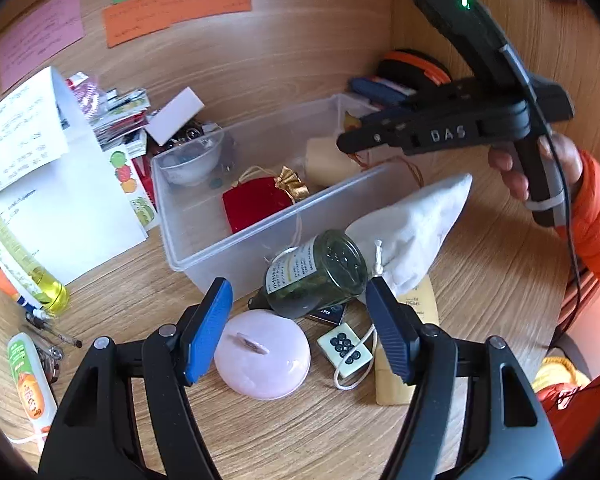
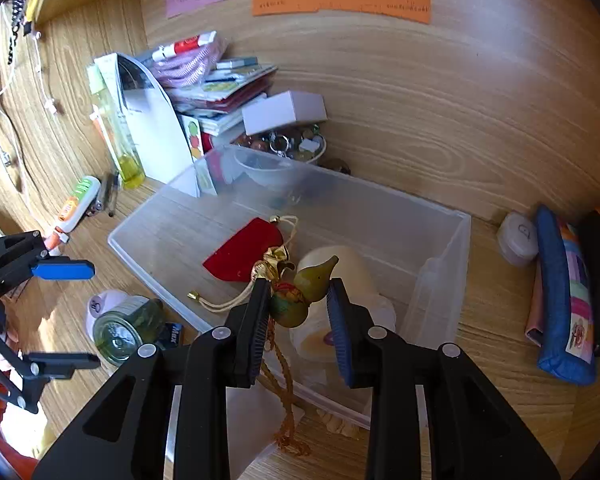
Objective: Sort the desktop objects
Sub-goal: 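Lower the gourd into the clear box and open the right gripper, then carry the green bottle over the clear box with the left gripper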
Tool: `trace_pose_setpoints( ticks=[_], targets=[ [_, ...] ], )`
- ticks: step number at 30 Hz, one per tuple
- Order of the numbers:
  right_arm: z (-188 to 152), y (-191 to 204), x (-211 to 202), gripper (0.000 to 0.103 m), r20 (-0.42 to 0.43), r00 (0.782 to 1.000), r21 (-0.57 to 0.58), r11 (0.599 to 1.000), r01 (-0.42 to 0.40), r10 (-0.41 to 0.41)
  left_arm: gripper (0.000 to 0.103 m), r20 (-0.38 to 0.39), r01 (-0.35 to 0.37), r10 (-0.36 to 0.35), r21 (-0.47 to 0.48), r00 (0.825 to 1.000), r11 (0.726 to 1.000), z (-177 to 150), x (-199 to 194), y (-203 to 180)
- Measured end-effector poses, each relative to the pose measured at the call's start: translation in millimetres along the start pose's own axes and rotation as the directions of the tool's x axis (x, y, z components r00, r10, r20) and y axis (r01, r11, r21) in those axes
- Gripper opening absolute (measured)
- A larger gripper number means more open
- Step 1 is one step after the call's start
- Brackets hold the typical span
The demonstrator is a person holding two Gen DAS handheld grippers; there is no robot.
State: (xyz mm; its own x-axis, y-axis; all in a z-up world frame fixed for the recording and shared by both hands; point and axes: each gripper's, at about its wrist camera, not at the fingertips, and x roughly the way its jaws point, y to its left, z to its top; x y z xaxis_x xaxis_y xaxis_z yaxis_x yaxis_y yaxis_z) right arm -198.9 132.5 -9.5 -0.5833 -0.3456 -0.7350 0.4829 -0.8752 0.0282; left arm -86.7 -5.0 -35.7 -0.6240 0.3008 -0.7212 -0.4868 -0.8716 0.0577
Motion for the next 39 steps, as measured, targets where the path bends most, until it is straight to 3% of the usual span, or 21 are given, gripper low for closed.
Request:
trace_pose_setpoints(
  ticks=[3, 7, 20, 23, 25, 27, 30, 31, 32, 33, 37, 39],
  targets=[
    [0.0, -0.1, -0.8, 0.027, 0.0, 1.0, 0.002, 1.0, -0.009, 0.009, 0.069, -0.029, 0.009, -0.008, 0.021, 1.0, 1.0, 2.1, 10.3, -2.8],
    [1.1, 2.8, 0.8, 0.027, -0.004, 1.0, -0.011, 1.0, -0.007, 0.007, 0.06, -0.06, 0.024, -0.023, 0.015, 0.998, 1.0, 7.4, 25.8, -1.8],
    [10.3, 10.2, 22.1, 0.027, -0.058, 0.998, -0.044, 0.998, -0.033, 0.031, 0.055, -0.042, 0.034, -0.036, -0.038, 0.998, 0.999, 16.3, 31.9, 1.7],
    [11.2, 12.8, 24.2, 0.034, -0.07, 0.997, -0.046, 0.998, -0.047, 0.044, 0.053, -0.038, 0.046, -0.048, -0.054, 0.998, 0.997, 15.3, 31.2, 3.8],
    [11.5, 13.9, 22.0, 0.046, -0.064, 0.997, -0.048, 0.998, -0.04, 0.036, 0.051, -0.035, 0.047, -0.049, -0.061, 0.998, 0.997, 14.5, 30.2, 4.5],
    [11.2, 13.1, 19.1, 0.048, -0.057, 0.998, -0.042, 0.998, -0.038, 0.035, 0.049, -0.032, 0.049, -0.051, -0.071, 0.998, 0.996, 13.4, 29.1, 5.0],
    [9.8, 9.5, 11.3, 0.048, -0.048, 0.997, -0.016, 0.998, -0.055, 0.054, 0.041, -0.026, 0.065, -0.067, -0.085, 0.997, 0.994, 11.3, 24.4, 5.6],
    [9.4, 8.8, 8.4, 0.048, -0.045, 0.997, -0.006, 0.998, -0.06, 0.06, 0.033, -0.024, 0.074, -0.076, -0.088, 0.997, 0.993, 10.5, 22.1, 5.6],
    [8.5, 7.8, 5.7, 0.049, -0.042, 0.997, 0.005, 0.998, -0.067, 0.067, 0.008, -0.021, 0.081, -0.083, -0.088, 0.996, 0.993, 10.2, 20.6, 5.6],
    [7.2, 7.0, 2.9, 0.049, -0.042, 0.996, 0.016, 0.997, -0.075, 0.076, 0.005, -0.036, 0.083, -0.086, -0.089, 0.996, 0.993, 9.9, 21.1, 6.8],
    [-3.0, 8.0, -6.9, 0.049, -0.049, 0.983, 0.045, 0.984, -0.172, 0.175, 0.007, -0.06, 0.082, -0.089, -0.105, 0.994, 0.991, 6.8, 25.8, 12.3],
    [-10.1, 11.8, -9.6, 0.05, -0.059, 0.976, 0.039, 0.977, -0.208, 0.21, 0.014, -0.075, 0.091, -0.098, -0.096, 0.992, 0.991, 4.7, 29.6, 11.9]
  ],
)
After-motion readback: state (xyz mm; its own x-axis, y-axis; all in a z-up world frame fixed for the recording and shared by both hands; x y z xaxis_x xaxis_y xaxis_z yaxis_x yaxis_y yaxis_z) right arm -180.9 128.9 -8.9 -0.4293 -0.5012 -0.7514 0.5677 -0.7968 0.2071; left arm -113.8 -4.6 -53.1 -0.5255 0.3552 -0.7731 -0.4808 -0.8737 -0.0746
